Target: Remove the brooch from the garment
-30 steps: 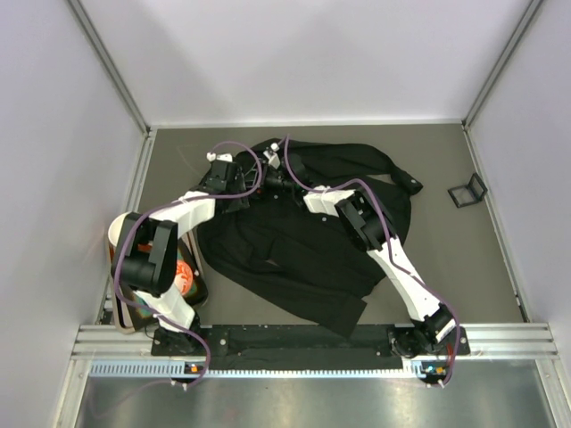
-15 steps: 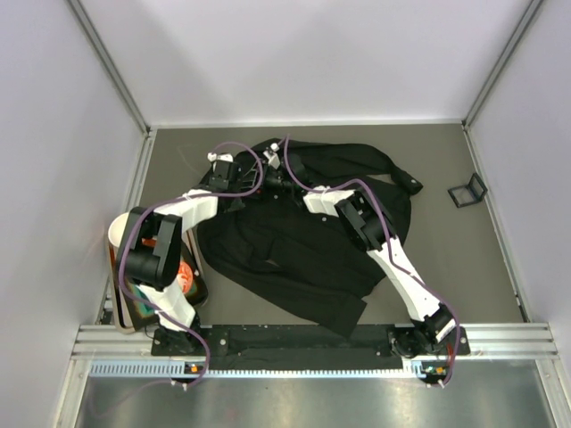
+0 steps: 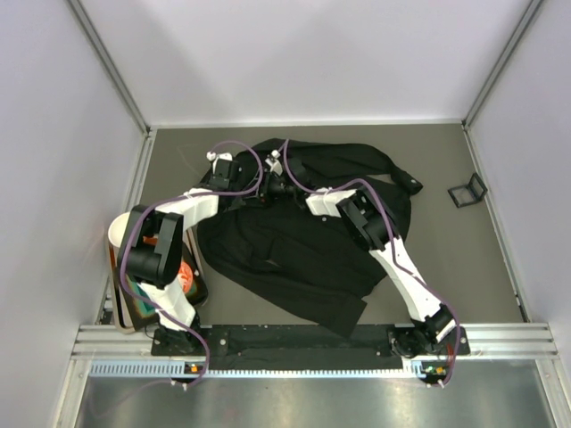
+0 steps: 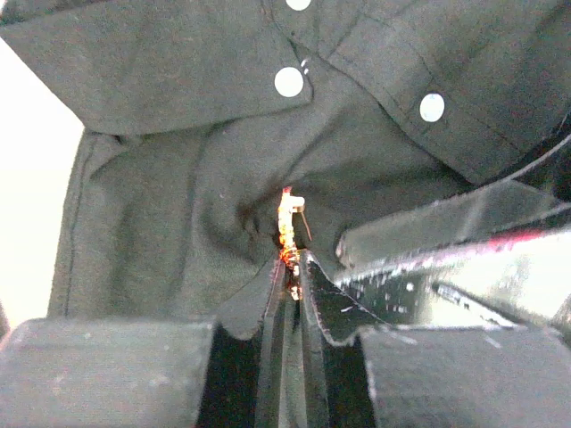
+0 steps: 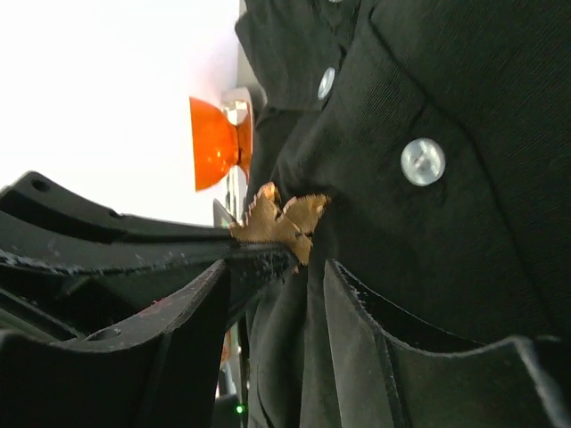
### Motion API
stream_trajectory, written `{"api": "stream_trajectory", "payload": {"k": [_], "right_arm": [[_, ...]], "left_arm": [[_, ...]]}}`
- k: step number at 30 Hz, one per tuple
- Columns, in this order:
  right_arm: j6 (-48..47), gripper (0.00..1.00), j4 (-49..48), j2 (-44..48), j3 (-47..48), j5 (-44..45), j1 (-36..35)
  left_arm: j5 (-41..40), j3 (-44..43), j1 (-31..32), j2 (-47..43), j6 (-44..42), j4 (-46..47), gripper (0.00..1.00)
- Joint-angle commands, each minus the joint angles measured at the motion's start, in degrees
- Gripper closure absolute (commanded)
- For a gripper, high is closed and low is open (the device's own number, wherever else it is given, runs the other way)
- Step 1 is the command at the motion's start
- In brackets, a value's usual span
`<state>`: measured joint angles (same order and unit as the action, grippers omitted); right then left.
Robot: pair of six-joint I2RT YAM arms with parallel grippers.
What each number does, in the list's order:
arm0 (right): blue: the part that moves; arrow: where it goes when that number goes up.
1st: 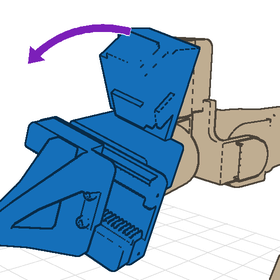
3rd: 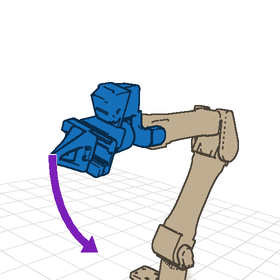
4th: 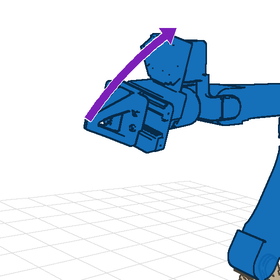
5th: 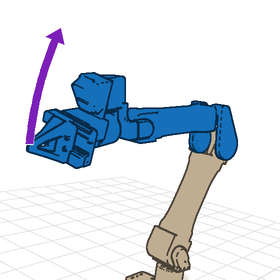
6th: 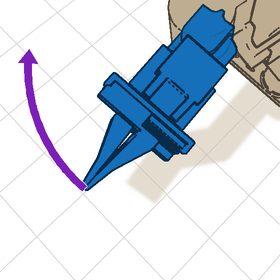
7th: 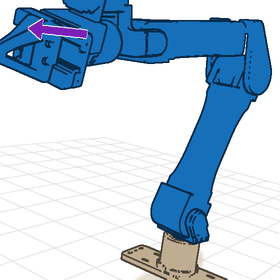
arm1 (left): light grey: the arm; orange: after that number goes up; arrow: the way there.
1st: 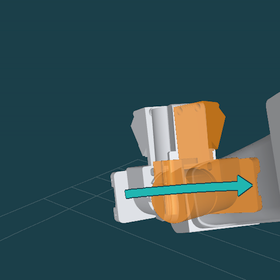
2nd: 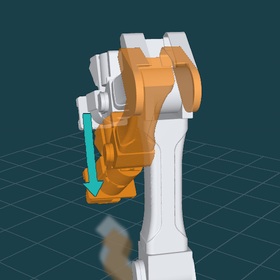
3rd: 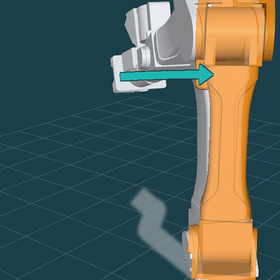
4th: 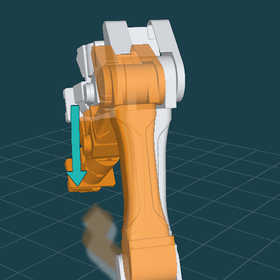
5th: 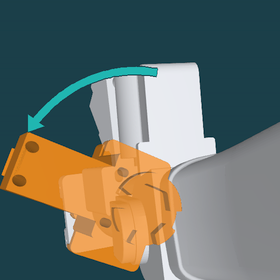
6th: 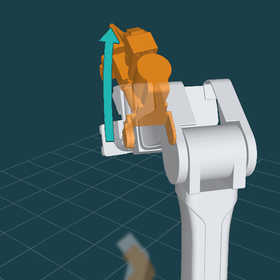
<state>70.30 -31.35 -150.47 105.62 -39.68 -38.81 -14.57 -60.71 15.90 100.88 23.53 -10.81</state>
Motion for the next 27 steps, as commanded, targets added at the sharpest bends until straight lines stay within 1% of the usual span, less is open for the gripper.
{"api": "stream_trajectory", "payload": {"k": [1,8,13,14,15,16,17,20,22,27], "right_arm": [[-5.3,0.53,2.4,6.2,-0.4,-3.9,-1.2],[-6.7,0.55,3.0,6.5,-1.7,-2.9,-1.4],[-10.5,0.58,7.1,7.7,-1.8,-0.9,-1.3],[-10.8,0.60,7.3,7.6,-1.8,-0.8,-1.4],[-10.6,0.60,7.3,7.1,-1.7,-0.7,-1.4],[-10.5,0.61,7.1,6.9,-1.5,-0.7,-1.4],[-10.5,0.63,6.9,6.5,-0.8,-0.8,-1.3],[-11.2,0.67,7.9,5.5,0.9,-1.0,-1.3],[-11.8,0.68,8.4,5.4,1.5,-0.9,-1.4],[-12.4,0.68,9.3,4.4,3.1,-1.2,-1.8]], "left_arm": [[1.1,-0.2,0.2,-2.8,0.8,6.1,0.87],[3.1,0.6,0.0,-2.4,0.9,7.6,0.88],[5.2,0.8,-0.7,-1.8,2.4,7.4,0.87],[5.3,0.8,-0.8,-1.8,2.7,7.0,0.87],[5.2,0.7,-1.0,-1.7,3.4,6.3,0.83],[5.1,0.8,-1.4,-1.7,4.0,5.8,0.82],[5.2,0.9,-1.7,-1.7,4.5,5.5,0.82],[6.6,1.6,-2.8,-1.7,7.0,5.3,0.74],[7.0,2.2,-3.4,-1.7,7.8,5.7,0.68],[8.8,3.2,-4.8,-2.4,10.0,6.4,0.68]]}}
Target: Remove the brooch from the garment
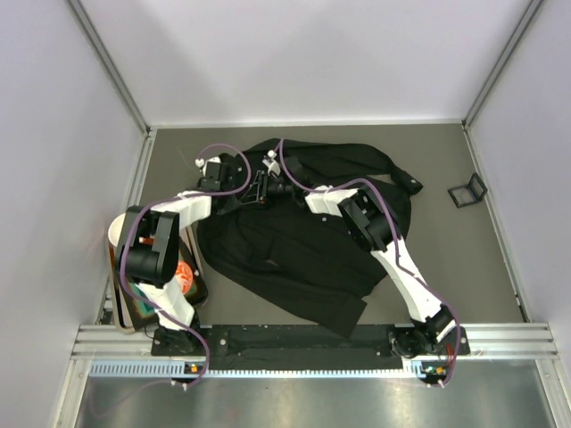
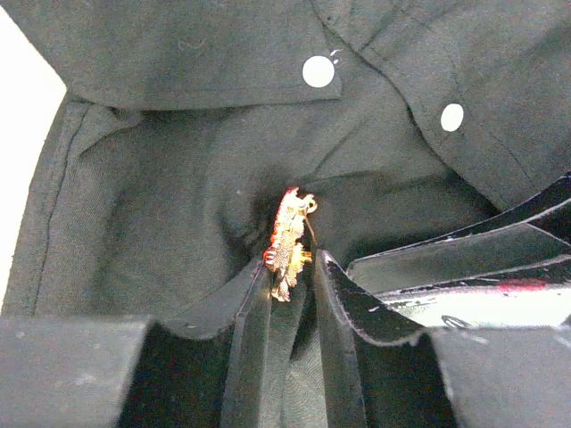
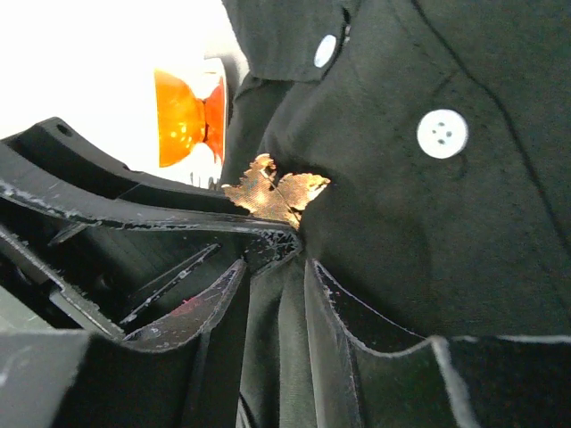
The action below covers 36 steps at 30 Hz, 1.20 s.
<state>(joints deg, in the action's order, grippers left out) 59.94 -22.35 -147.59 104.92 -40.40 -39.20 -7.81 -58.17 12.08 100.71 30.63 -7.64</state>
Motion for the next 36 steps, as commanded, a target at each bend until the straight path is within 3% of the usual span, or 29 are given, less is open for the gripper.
{"api": "stream_trajectory", "payload": {"k": [1,4,19,36], "right_arm": [[-2.1,0.69,0.4,1.2,4.3,-0.6,-1.5],[-2.2,0.69,0.6,0.7,5.0,-0.6,-1.6],[-3.1,0.69,3.0,-0.8,7.3,-0.1,-1.4],[-3.7,0.74,6.4,-5.0,12.4,0.9,-1.4]], "left_arm": [[2.0,0.9,-1.1,-2.9,3.1,3.6,0.67],[1.6,1.6,-1.4,-4.0,3.1,4.2,0.61],[4.4,1.6,-4.2,-2.5,8.0,7.2,0.58],[2.8,0.4,-5.6,-1.5,8.9,8.7,0.74]]}}
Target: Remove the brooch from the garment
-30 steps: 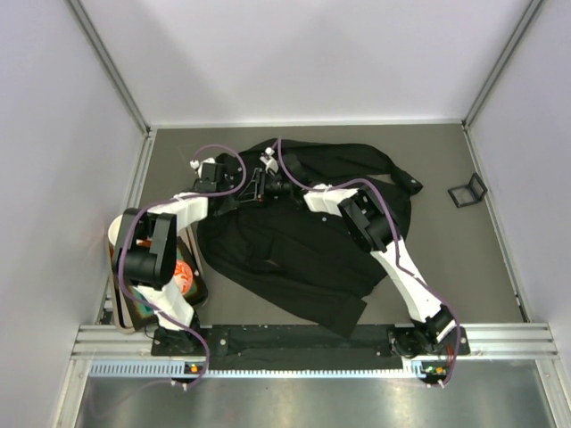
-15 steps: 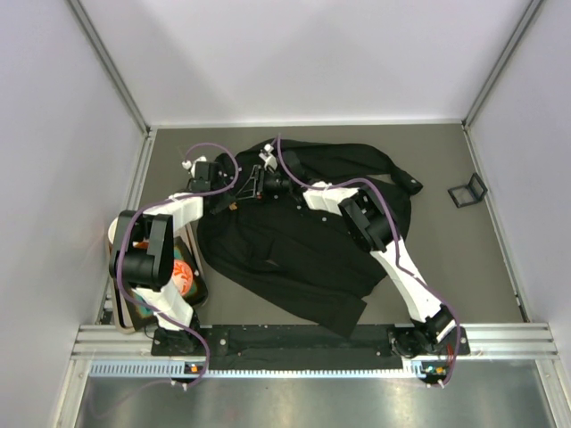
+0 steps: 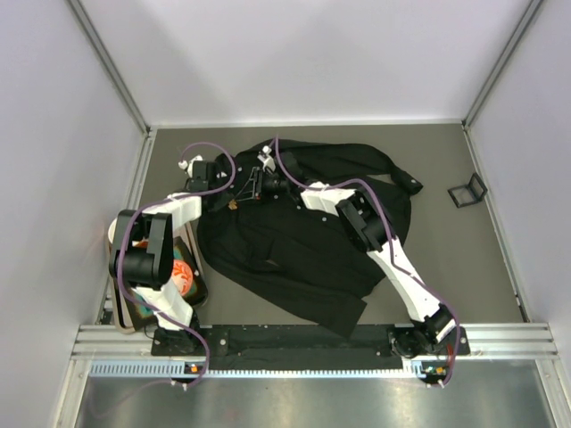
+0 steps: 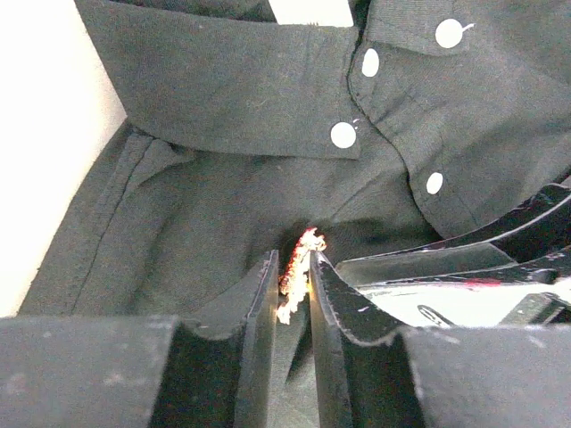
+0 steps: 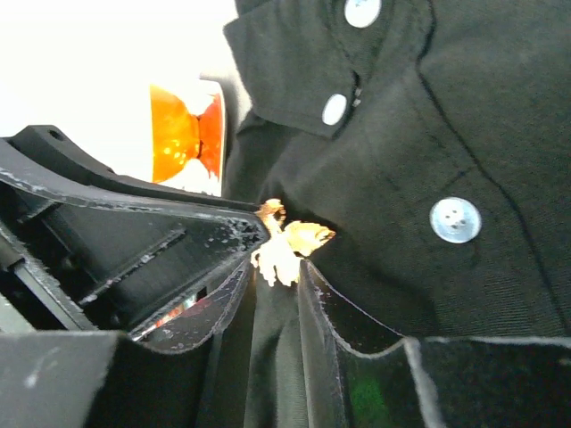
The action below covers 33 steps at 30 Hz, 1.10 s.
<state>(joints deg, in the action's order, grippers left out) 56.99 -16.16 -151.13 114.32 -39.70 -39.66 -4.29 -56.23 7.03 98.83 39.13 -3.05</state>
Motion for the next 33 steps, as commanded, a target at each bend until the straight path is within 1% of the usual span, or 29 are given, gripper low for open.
{"api": "stream_trajectory", "payload": {"k": [1,6,9,13,15,18,19,21,22,23,26,29,33], "right_arm": [[-0.8,0.74,0.3,-1.4,3.1,0.1,-0.9],[-0.8,0.78,0.5,-1.6,3.4,0.2,-0.9],[-0.8,0.80,0.4,-2.1,3.9,0.0,-0.9],[-0.9,0.80,0.3,-2.5,4.5,-0.2,-0.9],[-1.0,0.81,0.6,-2.8,4.9,-0.2,-0.9],[-0.9,0.83,0.7,-3.2,5.4,-0.5,-0.8],[-0.9,0.84,0.6,-3.2,5.4,-0.4,-0.9],[-0.7,0.84,0.5,-3.1,5.1,-0.3,-0.9],[-0.7,0.84,0.4,-3.1,5.1,-0.3,-0.9],[-0.7,0.84,0.4,-3.0,5.0,-0.3,-0.9],[-0.8,0.83,0.4,-2.9,4.9,-0.2,-0.9],[-0.8,0.83,0.4,-3.0,4.9,-0.3,-0.9],[-0.8,0.83,0.4,-3.0,4.9,-0.4,-1.0]], "left_arm": [[-0.5,-1.5,-0.5,0.6,0.4,4.3,0.75],[0.2,-1.7,-0.5,1.0,0.5,4.8,0.82],[0.7,-1.5,-0.5,0.7,-0.1,5.2,0.89],[1.0,-1.4,-0.5,0.1,-1.1,5.3,0.94],[1.6,-1.4,-0.5,0.1,-2.2,5.5,0.94],[2.0,-2.0,-0.5,0.2,-3.2,4.7,0.89],[2.2,-2.0,-0.5,0.1,-3.4,4.1,0.85],[1.4,-2.3,-0.5,0.0,-2.5,3.3,0.80],[1.2,-2.2,-0.5,-0.2,-2.0,3.2,0.79],[1.0,-2.1,-0.5,-0.5,-1.5,1.5,0.77],[0.8,-1.3,-0.6,-1.5,0.2,1.3,0.74],[1.0,-0.8,-0.7,-2.1,1.0,1.8,0.74],[0.8,-0.6,-0.8,-2.7,1.3,1.7,0.77]]}}
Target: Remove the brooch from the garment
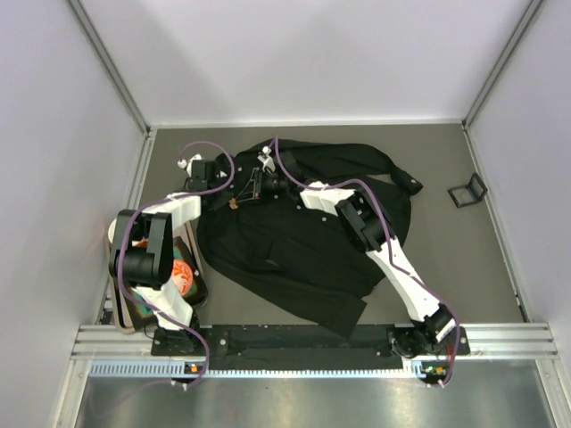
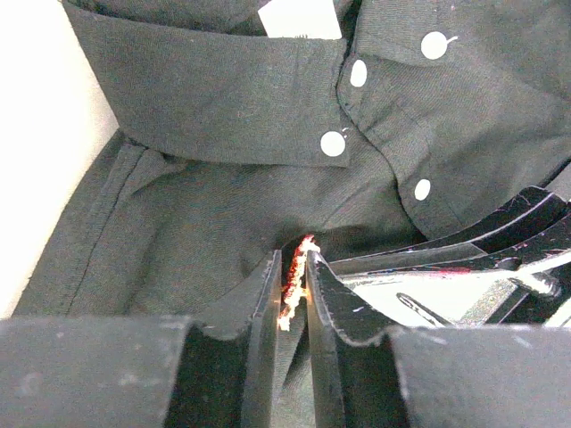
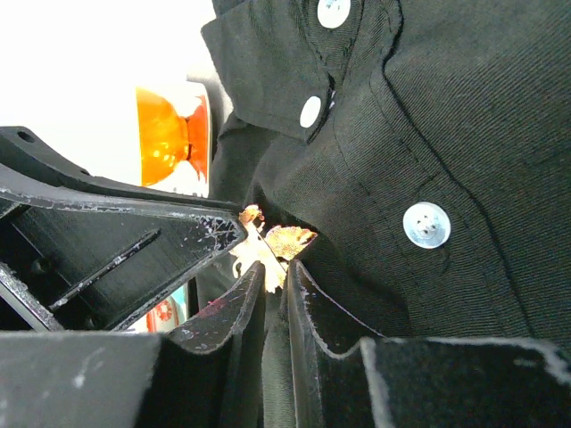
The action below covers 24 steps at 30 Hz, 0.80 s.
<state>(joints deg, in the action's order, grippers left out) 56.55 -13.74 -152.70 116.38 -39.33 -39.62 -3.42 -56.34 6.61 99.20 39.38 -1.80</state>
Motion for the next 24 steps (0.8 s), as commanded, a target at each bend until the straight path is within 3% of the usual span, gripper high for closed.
{"api": "stream_trajectory", "payload": {"k": [1,14,24], "right_arm": [[-0.3,0.83,-2.0,-1.4,2.9,-0.7,-1.0],[-0.8,0.83,-2.3,-1.5,3.4,-1.0,-0.9],[0.1,0.82,-2.7,-1.6,3.5,-1.5,-1.0]], "left_arm": [[0.0,-0.4,-0.4,-3.1,1.1,0.5,0.78],[1.9,-0.7,-0.5,-2.0,-0.4,1.0,0.91],[10.9,0.0,-0.4,-0.6,-12.1,8.5,1.00]]}}
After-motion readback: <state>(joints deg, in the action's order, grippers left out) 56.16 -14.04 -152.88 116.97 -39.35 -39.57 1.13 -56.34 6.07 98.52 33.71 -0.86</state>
